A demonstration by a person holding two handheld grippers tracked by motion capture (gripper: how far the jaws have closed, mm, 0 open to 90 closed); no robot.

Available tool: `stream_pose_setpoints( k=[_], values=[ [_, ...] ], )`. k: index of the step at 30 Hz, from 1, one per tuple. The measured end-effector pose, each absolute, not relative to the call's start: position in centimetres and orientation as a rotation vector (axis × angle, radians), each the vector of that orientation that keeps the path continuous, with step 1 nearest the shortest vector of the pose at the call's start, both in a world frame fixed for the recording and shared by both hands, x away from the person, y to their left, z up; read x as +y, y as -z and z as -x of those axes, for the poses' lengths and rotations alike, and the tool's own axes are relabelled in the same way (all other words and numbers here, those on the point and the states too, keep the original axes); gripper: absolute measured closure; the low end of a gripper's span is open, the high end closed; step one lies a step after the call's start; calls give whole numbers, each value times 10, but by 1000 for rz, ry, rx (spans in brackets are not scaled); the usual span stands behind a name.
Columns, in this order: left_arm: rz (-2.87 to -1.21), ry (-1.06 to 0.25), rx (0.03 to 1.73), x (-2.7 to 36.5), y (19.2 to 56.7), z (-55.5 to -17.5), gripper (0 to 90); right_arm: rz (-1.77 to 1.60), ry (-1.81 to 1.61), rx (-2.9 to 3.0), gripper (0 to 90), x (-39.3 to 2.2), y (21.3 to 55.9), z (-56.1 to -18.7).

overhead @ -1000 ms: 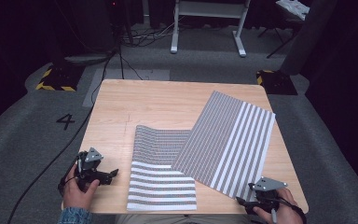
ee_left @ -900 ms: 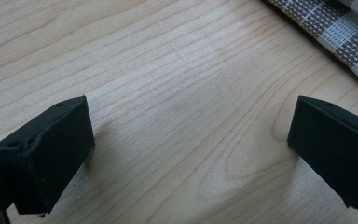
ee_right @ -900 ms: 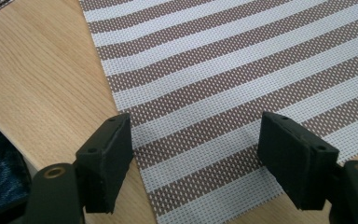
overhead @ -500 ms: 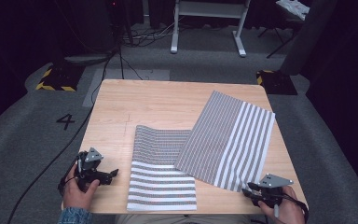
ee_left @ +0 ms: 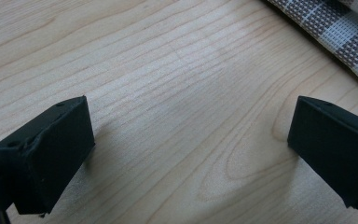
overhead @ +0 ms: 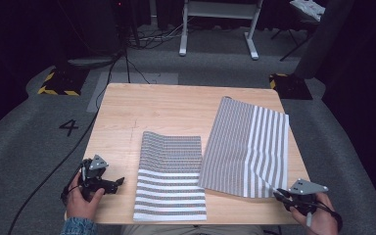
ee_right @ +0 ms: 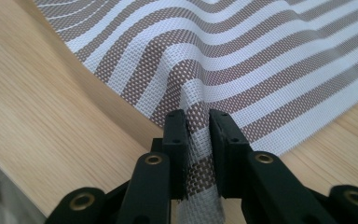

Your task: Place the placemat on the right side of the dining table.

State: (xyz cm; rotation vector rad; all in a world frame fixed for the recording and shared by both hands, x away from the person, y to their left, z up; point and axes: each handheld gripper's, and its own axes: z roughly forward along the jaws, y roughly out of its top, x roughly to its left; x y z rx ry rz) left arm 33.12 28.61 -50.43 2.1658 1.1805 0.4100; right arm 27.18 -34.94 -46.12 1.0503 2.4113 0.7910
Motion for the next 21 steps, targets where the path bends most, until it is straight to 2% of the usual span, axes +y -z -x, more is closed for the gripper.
stream_pose_setpoints(
  k=[12,16,17,21],
  values=[
    [-2169,-405,1180,286,504,-331,5,-1158,-680,2345,662,-405,470,-274],
    [-2166,-403,1181,286,504,-331,4,-1213,-655,2311,570,-420,472,-279],
    [-2167,-403,1182,286,504,-331,5,-1237,-665,2298,510,-422,472,-279],
    [-2168,-409,1181,286,504,-331,5,-1234,-792,2258,409,-400,454,-269]
  ],
)
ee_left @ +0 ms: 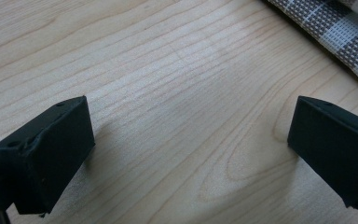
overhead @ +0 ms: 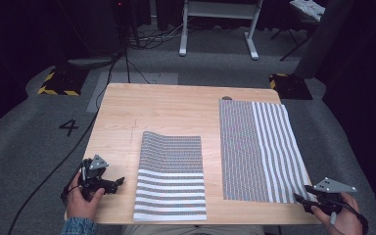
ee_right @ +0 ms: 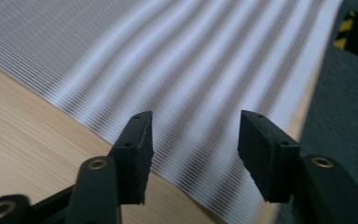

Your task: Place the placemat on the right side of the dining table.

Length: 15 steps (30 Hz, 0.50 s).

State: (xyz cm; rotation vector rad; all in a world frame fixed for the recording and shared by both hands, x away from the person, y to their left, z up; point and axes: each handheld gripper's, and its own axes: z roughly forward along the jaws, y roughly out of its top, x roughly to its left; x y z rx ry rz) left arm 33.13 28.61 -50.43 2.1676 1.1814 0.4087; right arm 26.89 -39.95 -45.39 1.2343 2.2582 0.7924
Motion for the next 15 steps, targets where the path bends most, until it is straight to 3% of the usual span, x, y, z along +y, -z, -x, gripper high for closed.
stream_pose_setpoints(
  k=[6,15],
  values=[
    [-2167,-412,1183,286,504,-331,4,-1218,-954,2262,374,-349,443,-277],
    [-2162,-412,1184,286,505,-331,4,-1174,-1040,2394,340,-268,461,-299]
  ],
)
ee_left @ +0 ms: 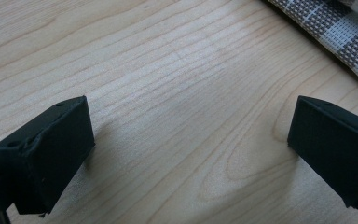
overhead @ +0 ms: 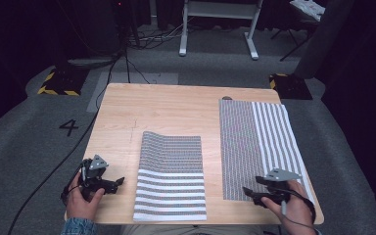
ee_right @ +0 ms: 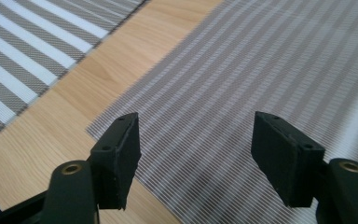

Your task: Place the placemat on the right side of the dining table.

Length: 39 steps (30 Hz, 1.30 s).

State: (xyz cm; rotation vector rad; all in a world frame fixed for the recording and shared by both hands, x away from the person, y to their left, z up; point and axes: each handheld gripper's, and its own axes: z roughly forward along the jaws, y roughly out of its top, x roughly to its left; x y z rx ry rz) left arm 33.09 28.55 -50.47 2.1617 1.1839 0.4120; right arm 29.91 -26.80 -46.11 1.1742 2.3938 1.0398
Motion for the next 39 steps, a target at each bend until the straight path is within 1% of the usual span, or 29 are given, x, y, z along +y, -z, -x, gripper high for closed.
stream_pose_setpoints(
  k=[5,9,14,18,19,20,23,27,30,35,39],
  values=[
    [-2163,-412,1183,286,505,-331,4,-1149,-1029,2432,329,-235,475,-317],
    [-2161,-412,1184,286,505,-331,4,-1109,-1002,2487,321,-216,484,-317],
    [-2161,-412,1183,286,505,-331,4,-1087,-967,2501,319,-208,490,-314],
    [-2163,-412,1183,286,505,-331,4,-1067,-937,2470,341,-204,492,-310],
    [-2161,-411,1183,286,505,-331,4,-1067,-938,2463,357,-205,492,-310],
    [-2162,-409,1183,286,505,-331,4,-1062,-940,2465,400,-206,492,-311],
    [-2163,-412,1183,286,505,-331,4,-1048,-950,2458,628,-215,490,-316],
    [-2163,-409,1183,286,505,-331,4,-953,-924,2464,763,-219,489,-315],
    [-2163,-409,1182,286,505,-331,4,-896,-921,2473,792,-218,489,-310],
    [-2163,-412,1182,286,505,-331,4,-877,-948,2525,795,-224,487,-299],
    [-2163,-412,1183,286,505,-331,4,-913,-947,2536,805,-234,486,-299]
  ],
)
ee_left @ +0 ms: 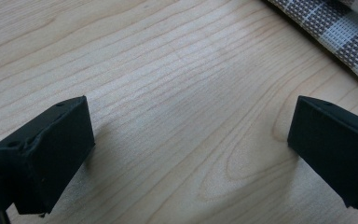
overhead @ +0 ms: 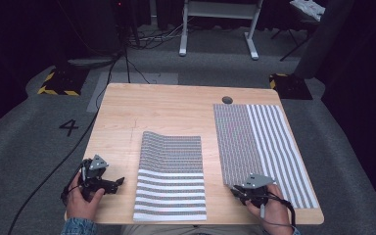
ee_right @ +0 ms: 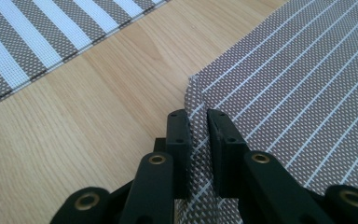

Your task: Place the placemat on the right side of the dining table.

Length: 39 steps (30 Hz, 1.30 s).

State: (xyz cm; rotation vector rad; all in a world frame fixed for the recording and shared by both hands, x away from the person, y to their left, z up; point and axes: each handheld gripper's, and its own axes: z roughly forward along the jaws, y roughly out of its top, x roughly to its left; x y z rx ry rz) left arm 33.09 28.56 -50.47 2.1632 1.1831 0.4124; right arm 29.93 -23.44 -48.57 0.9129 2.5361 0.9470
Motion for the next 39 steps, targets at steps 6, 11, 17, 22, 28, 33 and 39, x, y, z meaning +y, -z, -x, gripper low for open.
stream_pose_setpoints(
  k=[6,11,17,22,28,33,39],
  values=[
    [-2163,-412,1183,286,505,-331,4,-935,-938,2518,799,-242,483,-307],
    [-2161,-412,1183,286,505,-331,4,-937,-936,2489,797,-238,484,-314],
    [-2161,-412,1183,286,505,-331,4,-934,-931,2485,787,-235,483,-316],
    [-2163,-412,1182,286,505,-331,4,-940,-941,2482,780,-235,481,-314],
    [-2161,-412,1184,286,505,-331,4,-947,-958,2478,784,-235,483,-316],
    [-2163,-412,1183,286,505,-331,4,-950,-970,2479,750,-235,482,-317],
    [-2163,-413,1182,286,505,-331,4,-951,-1103,2446,506,-225,469,-303]
  ],
)
